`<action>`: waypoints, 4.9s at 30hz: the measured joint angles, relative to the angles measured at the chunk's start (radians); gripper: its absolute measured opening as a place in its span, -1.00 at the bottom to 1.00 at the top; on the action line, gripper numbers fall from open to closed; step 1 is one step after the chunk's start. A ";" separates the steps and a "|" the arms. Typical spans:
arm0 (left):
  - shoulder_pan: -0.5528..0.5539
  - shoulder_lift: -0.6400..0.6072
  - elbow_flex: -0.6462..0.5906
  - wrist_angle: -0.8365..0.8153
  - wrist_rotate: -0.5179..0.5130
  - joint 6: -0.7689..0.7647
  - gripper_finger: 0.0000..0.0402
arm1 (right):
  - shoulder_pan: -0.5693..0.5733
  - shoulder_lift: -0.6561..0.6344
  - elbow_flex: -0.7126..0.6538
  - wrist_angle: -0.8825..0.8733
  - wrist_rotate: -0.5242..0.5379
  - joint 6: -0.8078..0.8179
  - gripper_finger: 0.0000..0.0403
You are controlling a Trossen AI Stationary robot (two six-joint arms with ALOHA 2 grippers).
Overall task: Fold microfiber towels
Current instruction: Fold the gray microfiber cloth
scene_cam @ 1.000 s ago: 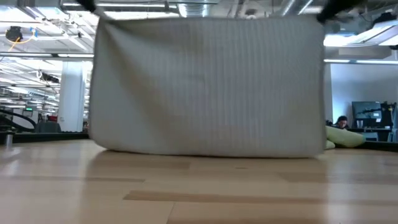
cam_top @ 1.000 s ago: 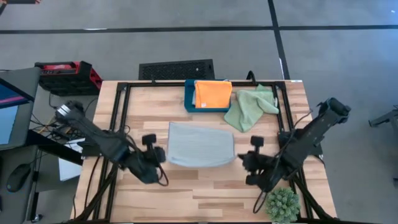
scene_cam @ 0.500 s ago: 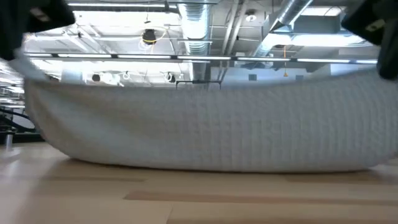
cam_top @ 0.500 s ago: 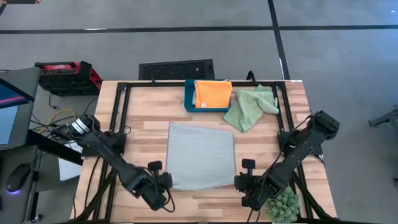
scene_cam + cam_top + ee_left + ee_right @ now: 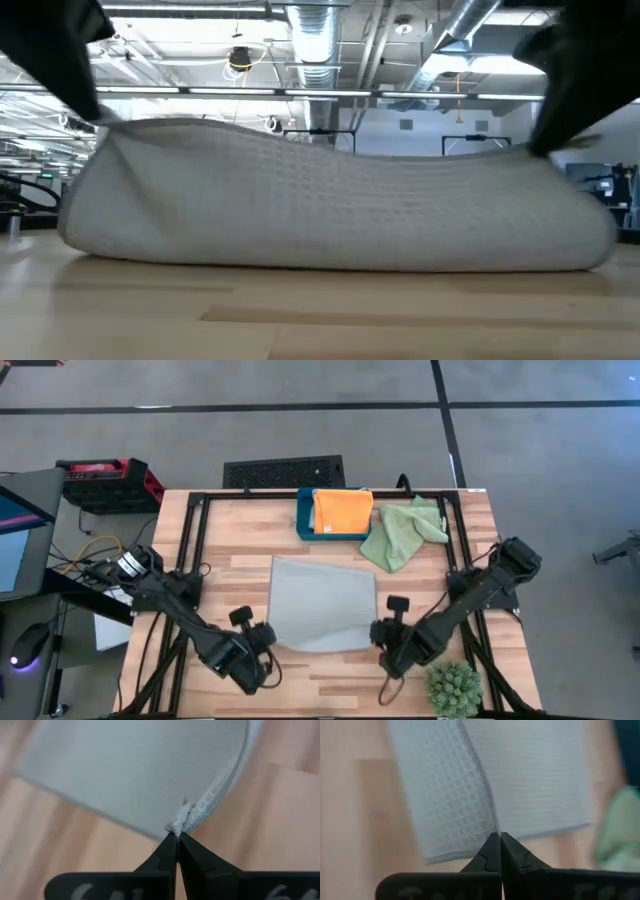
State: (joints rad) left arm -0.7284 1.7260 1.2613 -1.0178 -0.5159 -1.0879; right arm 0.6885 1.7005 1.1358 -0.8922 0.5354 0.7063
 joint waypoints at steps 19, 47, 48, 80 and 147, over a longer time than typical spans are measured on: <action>0.330 0.027 -0.001 -0.233 -0.168 -0.003 -1.00 | -0.394 0.019 -0.001 -0.178 0.159 -0.082 -0.96; 0.537 0.027 -0.001 -0.215 -0.166 0.082 -0.82 | -0.610 0.019 -0.001 -0.158 0.038 -0.203 -0.78; 0.540 0.027 -0.001 -0.215 -0.166 0.083 -0.79 | -0.616 0.019 -0.001 -0.154 0.039 -0.203 -0.76; 0.269 0.026 -0.012 -0.014 0.150 0.480 -0.33 | -0.515 0.019 0.120 -0.159 -0.032 -0.296 -0.38; 0.394 0.028 -0.095 0.292 0.063 0.673 -1.00 | -0.374 -0.240 0.121 -0.276 -0.028 -0.182 -0.38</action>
State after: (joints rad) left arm -0.3341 1.7538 1.1660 -0.7254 -0.4532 -0.4151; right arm 0.3141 1.4606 1.2572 -1.1684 0.5075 0.5240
